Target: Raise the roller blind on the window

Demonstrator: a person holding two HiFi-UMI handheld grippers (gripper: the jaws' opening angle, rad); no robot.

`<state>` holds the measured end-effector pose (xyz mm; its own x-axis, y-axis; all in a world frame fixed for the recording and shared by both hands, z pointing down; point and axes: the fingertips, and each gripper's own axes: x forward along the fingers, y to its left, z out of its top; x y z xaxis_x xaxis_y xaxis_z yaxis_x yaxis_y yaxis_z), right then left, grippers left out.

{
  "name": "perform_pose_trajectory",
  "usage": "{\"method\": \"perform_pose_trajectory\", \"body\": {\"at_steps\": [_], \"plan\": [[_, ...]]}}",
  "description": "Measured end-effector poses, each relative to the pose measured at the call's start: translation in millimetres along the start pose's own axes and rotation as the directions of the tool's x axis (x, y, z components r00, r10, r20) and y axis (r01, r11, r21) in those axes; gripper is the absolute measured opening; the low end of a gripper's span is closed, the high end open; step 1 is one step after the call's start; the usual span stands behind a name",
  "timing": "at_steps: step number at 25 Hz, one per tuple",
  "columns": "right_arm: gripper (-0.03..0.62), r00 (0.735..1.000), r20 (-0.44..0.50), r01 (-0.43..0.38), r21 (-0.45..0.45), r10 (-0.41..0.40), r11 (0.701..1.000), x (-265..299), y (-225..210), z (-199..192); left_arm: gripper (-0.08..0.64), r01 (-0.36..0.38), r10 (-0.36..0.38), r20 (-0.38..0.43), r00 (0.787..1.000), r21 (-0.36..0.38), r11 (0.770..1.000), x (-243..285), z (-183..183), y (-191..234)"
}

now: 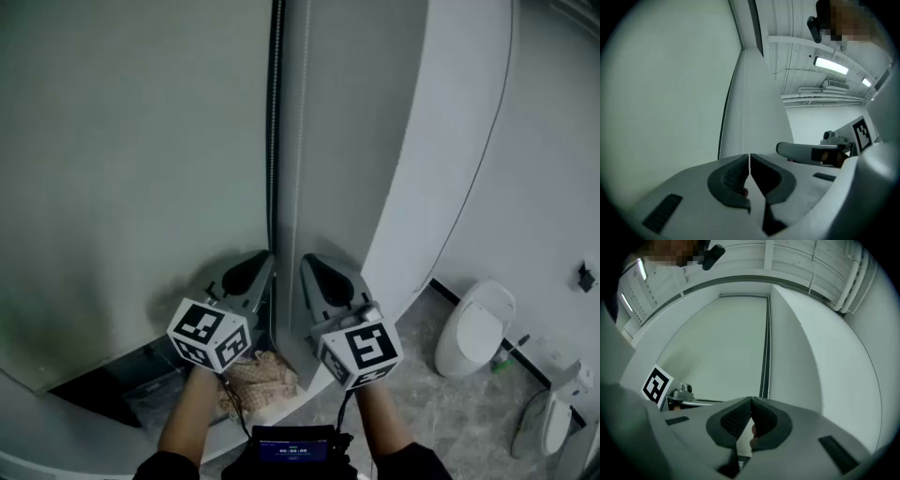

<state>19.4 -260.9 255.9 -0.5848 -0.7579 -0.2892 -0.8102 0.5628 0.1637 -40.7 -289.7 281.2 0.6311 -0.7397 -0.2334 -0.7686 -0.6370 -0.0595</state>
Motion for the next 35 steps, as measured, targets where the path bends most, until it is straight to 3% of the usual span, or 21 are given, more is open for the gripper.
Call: {"method": "perform_pose_trajectory", "body": {"at_steps": [7, 12, 17, 20, 25, 30, 35], "plan": [[0.008, 1.0, -0.019, 0.012, 0.079, -0.01, 0.997, -14.3, 1.7, -8.5, 0.012, -0.001, -0.001, -0.027, 1.0, -0.054, 0.999, 14.3, 2.3, -0.9], [0.008, 0.996, 0.069, -0.075, 0.231, 0.06, 0.97, -25.3, 1.6, 5.8, 0.014, 0.034, -0.036, -0.034, 0.999, -0.034, 0.999, 44.7, 19.7, -2.6], [0.008, 0.996, 0.062, -0.073, 0.211, 0.061, 0.975, -29.2, 1.1, 5.3, 0.015, -0.006, 0.007, -0.086, 0.996, 0.002, 1.0, 79.5, 19.8, 12.6], [0.008, 0.997, 0.052, -0.061, 0.209, 0.051, 0.976, -30.3, -0.2, 0.3, 0.014, -0.017, 0.016, -0.089, 0.996, -0.012, 1.0, 83.0, 16.4, 19.3], [0.008, 0.996, 0.074, -0.059, 0.255, 0.042, 0.965, -32.2, -3.9, -2.4, 0.009, 0.01, -0.013, -0.061, 0.998, -0.053, 0.999, 61.8, 10.6, 14.9], [0.008, 0.995, 0.083, -0.084, 0.297, 0.062, 0.951, -29.0, -2.7, -9.6, 0.009, 0.042, -0.025, 0.106, 0.994, -0.159, 0.986, 8.7, 20.2, -0.4], [0.008, 0.972, 0.13, -0.231, 0.389, 0.195, 0.892, -26.6, 13.5, -6.2, 0.009, 0.014, -0.006, 0.09, 0.996, -0.083, 0.996, -21.6, 24.4, -27.9]]}}
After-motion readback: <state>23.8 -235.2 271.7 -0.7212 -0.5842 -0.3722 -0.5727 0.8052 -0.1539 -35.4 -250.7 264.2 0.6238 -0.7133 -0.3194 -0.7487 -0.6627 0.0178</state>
